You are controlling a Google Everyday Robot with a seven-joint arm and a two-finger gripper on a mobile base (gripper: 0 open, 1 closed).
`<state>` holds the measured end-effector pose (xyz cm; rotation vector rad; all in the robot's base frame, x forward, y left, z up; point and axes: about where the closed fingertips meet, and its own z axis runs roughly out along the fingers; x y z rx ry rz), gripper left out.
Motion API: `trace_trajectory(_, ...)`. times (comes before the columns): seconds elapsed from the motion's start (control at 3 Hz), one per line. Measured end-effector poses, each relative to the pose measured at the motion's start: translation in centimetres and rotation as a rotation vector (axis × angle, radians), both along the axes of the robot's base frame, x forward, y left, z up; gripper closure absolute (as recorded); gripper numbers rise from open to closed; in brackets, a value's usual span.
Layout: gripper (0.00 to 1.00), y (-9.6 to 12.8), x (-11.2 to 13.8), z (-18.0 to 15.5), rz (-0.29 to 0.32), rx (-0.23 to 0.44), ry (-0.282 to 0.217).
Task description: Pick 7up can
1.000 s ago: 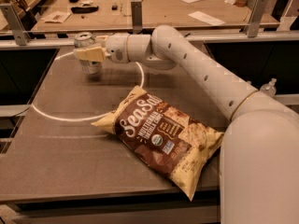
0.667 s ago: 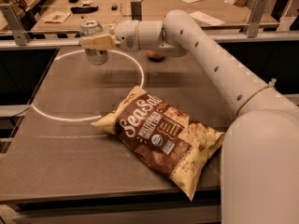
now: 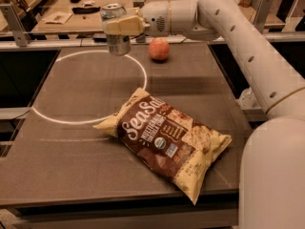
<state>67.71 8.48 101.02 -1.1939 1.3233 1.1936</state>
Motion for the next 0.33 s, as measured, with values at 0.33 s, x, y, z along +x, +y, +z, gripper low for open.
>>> trace_trajectory(0.33,1.00,-0.04,0.00,0.01,0.000,0.000,0.000)
